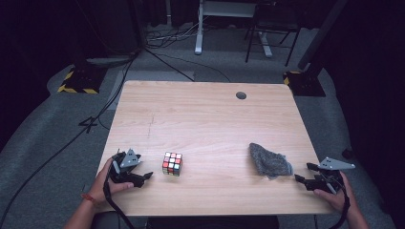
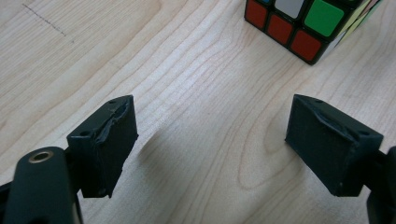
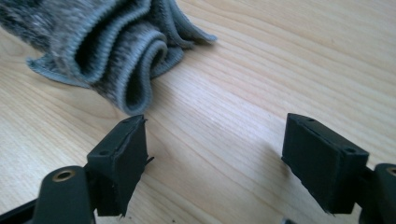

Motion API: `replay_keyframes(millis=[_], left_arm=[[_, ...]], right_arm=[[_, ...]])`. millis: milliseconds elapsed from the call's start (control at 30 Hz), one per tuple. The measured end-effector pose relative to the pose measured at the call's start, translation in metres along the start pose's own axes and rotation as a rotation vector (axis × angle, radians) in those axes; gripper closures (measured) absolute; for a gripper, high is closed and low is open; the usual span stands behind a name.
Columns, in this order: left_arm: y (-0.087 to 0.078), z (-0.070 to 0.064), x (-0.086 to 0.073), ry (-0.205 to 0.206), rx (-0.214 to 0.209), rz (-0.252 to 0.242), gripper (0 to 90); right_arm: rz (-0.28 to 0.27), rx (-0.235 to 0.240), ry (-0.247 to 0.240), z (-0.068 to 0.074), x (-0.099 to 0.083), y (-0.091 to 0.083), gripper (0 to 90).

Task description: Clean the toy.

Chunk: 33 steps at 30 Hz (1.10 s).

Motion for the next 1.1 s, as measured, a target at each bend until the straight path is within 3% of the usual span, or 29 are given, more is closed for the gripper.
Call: replay_keyframes(millis=[200, 267, 433, 1100], left_arm=[[-0.0011, 0.0025, -0.0045, -0.076, -0.021, 0.013, 16.7], [-0.0014, 0.0025, -0.0048, -0.082, -0.019, 0.013, 16.6], [-0.0015, 0.0024, -0.0049, -0.092, -0.011, 0.011, 16.5], [-0.0018, 0.0031, -0.0053, -0.092, 0.000, 0.012, 16.5]], right_arm=[[-0.019, -0.044, 0.042, -0.0043, -0.0054, -0.0066, 22.0], [-0.009, -0.068, 0.052, -0.0052, -0.0074, -0.0072, 20.8], [-0.008, -0.068, 0.078, -0.0063, -0.0088, -0.0086, 21.9], [-0.009, -0.075, 0.080, -0.0076, -0.0075, -0.0066, 21.1]])
Point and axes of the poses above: each handheld gripper's, and its own axes: y roughly forward along the jaws, x roughly out of its top, z roughly to its left, the point moved 10 cm from there along y, roughly forward along the jaws, and after that the axes turned 5 degrees about -z, right-handed, at the moved point
